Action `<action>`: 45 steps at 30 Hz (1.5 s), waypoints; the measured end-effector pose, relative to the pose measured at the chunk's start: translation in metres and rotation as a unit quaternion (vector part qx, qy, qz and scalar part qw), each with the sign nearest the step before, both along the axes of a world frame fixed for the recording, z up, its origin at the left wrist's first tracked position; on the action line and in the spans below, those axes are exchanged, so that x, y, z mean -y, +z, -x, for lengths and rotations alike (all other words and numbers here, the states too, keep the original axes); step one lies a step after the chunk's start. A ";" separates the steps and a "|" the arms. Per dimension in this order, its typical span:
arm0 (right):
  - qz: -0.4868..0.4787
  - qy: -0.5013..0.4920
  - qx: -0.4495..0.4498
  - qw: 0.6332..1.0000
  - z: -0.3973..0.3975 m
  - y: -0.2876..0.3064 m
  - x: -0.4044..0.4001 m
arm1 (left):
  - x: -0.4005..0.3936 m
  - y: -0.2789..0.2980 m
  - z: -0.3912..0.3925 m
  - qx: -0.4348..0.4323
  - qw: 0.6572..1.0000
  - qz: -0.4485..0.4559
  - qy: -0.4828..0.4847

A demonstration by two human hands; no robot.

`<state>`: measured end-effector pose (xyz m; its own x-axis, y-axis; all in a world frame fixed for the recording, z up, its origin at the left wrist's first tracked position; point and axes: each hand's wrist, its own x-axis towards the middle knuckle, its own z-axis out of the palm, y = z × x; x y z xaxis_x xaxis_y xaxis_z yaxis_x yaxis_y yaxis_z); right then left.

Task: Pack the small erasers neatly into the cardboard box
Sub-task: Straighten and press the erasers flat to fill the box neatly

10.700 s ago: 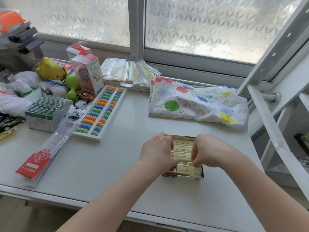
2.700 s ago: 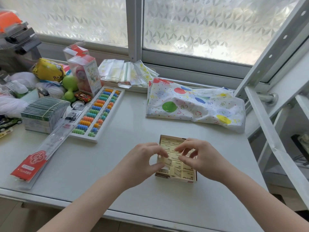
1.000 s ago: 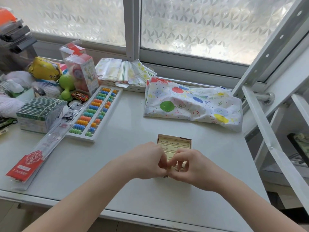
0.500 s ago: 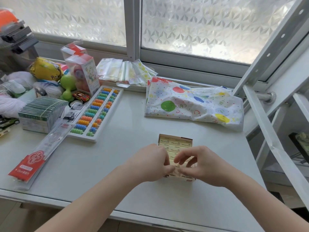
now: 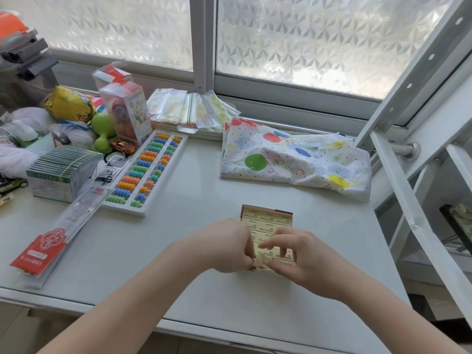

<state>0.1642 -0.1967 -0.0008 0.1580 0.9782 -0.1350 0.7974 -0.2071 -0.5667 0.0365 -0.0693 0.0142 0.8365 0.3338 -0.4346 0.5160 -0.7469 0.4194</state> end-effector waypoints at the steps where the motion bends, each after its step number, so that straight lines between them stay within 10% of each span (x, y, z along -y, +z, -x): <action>1: 0.004 0.013 -0.003 1.000 0.004 0.000 -0.003 | -0.002 0.001 0.001 -0.001 1.000 -0.013 -0.022; 33: -0.019 -0.017 -0.131 0.991 -0.008 -0.007 -0.001 | -0.020 0.007 0.001 0.061 0.991 -0.084 -0.086; 45: 0.006 0.053 0.020 0.998 0.005 -0.019 -0.011 | -0.017 -0.002 0.022 0.095 0.995 0.026 0.022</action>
